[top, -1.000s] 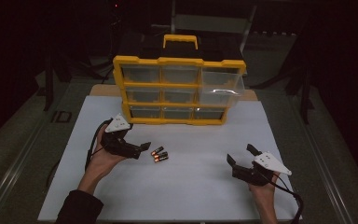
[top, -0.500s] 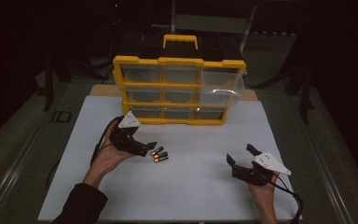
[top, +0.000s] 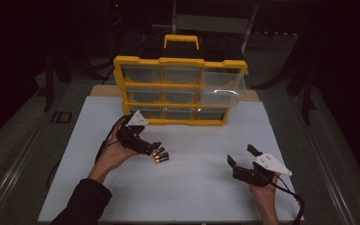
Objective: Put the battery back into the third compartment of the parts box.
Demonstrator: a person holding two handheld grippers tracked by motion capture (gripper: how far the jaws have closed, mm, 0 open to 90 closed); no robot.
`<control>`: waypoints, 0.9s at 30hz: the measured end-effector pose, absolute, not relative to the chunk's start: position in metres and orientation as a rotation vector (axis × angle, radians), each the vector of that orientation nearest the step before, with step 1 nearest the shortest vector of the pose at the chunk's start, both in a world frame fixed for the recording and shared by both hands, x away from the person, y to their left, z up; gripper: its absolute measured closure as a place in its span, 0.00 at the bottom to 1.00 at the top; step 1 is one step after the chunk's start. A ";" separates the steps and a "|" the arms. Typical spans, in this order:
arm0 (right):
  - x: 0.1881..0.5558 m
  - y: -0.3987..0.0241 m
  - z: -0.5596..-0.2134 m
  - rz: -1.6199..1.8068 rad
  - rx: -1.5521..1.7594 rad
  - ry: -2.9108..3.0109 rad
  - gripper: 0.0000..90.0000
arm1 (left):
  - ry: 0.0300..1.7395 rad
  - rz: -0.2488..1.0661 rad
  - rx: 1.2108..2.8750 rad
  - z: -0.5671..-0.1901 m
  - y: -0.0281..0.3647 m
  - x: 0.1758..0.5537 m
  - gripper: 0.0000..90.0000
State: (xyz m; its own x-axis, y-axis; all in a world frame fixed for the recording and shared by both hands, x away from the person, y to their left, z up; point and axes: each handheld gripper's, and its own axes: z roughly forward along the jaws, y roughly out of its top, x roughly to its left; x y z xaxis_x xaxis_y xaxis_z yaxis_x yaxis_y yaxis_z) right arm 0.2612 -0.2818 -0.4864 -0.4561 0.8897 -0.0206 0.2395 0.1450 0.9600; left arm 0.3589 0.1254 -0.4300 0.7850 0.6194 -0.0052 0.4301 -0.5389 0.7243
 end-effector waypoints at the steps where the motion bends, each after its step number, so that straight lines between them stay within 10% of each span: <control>1: 0.261 -0.282 -0.486 1.335 1.083 1.802 0.12 | 0.773 0.324 2.231 -0.431 0.124 0.360 0.04; 27: 0.261 -0.281 -0.486 1.333 1.081 1.809 0.12 | 0.764 0.248 2.415 -0.445 0.104 0.373 0.12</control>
State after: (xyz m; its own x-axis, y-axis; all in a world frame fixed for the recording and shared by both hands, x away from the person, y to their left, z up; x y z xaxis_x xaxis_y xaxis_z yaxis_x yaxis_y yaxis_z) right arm 0.2612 -0.2815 -0.4865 -0.4594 0.8879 -0.0216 0.2427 0.1489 0.9586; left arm 0.3727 0.1036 -0.4450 0.8179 0.5753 0.0007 0.4657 -0.6629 0.5863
